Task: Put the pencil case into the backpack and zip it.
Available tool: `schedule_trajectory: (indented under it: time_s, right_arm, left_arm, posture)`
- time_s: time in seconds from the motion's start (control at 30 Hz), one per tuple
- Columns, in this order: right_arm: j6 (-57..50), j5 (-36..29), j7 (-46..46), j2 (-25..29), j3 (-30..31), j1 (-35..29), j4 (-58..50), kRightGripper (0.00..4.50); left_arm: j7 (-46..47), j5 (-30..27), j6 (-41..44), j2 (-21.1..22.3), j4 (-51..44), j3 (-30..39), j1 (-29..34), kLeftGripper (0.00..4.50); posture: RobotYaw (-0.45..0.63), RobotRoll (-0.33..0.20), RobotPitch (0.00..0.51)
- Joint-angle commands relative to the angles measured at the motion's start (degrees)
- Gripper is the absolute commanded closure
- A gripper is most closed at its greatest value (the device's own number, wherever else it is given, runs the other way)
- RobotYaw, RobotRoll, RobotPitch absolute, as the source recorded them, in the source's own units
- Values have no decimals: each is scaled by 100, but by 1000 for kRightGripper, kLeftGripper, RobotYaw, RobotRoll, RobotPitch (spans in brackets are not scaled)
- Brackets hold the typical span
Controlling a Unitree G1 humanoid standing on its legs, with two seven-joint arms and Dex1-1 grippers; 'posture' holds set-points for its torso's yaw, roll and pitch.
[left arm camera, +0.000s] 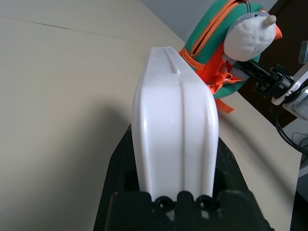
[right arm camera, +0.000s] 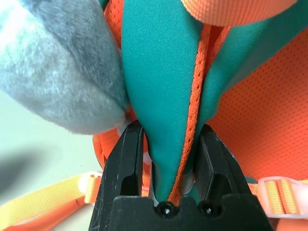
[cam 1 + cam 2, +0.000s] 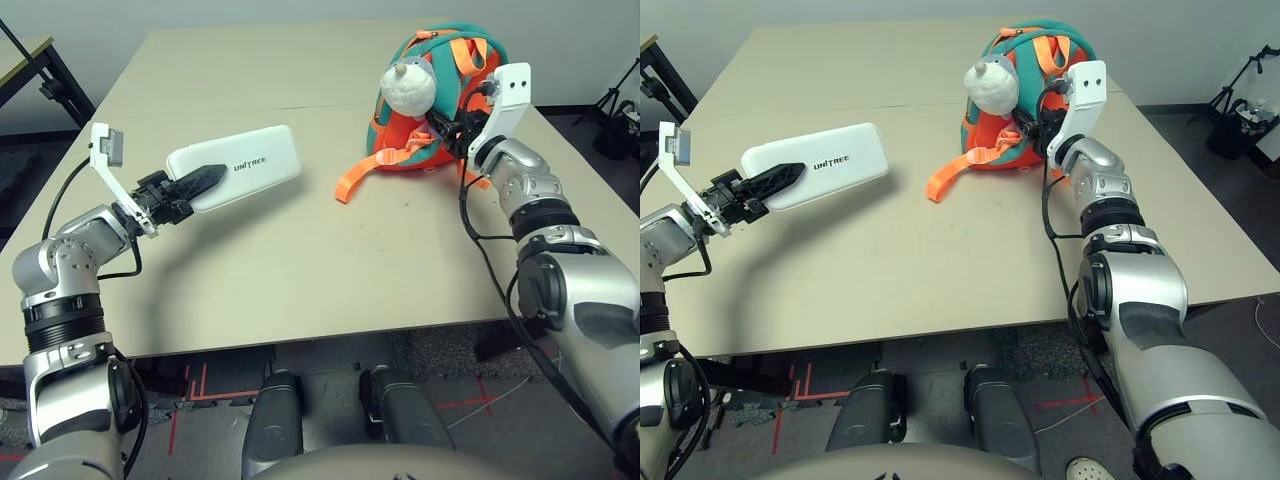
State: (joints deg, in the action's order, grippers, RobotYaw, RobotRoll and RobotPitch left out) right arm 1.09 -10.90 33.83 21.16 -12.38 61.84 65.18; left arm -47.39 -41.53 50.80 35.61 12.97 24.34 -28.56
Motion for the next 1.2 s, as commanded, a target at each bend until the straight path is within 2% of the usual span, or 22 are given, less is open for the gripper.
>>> schedule_trajectory:
  time_s: [0.03,0.1,0.2,0.27,0.43,0.47,1.07,1.17,1.2]
  right_arm:
    - [2,52,21,37,32,-61,-81,2691]
    - [1,89,-18,45,59,-60,-68,3082]
    - [4,128,-49,40,84,-56,-46,2764]
    - [-2,139,-44,26,91,-56,-38,2134]
    - [3,183,-55,6,127,-76,-22,193]
    - [1,191,-65,6,129,-80,-19,1]
    - [8,320,-160,16,147,-111,66,0]
    - [14,313,-134,10,141,-104,67,595]
    - [17,311,-122,7,141,-104,65,943]
  left_arm:
    - [-20,-41,-116,37,66,-5,-132,3223]
    - [-19,-45,-138,35,88,-13,-140,3223]
    - [-16,-50,-154,33,98,-27,-144,3223]
    - [-15,-52,-159,31,97,-32,-143,3223]
    - [-23,-67,-158,35,91,-43,-129,3224]
    - [-25,-70,-156,37,90,-44,-125,3224]
    - [-42,-78,-157,21,88,-60,-100,3224]
    - [-44,-82,-161,10,90,-60,-94,3224]
    - [-44,-83,-162,6,93,-59,-91,3224]
  posture:
    - [-2,0,50]
    - [-2,0,49]
    - [-2,0,48]
    - [-2,0,47]
    - [0,0,48]
    - [0,0,48]
    - [-1,0,44]
    - [-1,0,43]
    - [0,0,44]
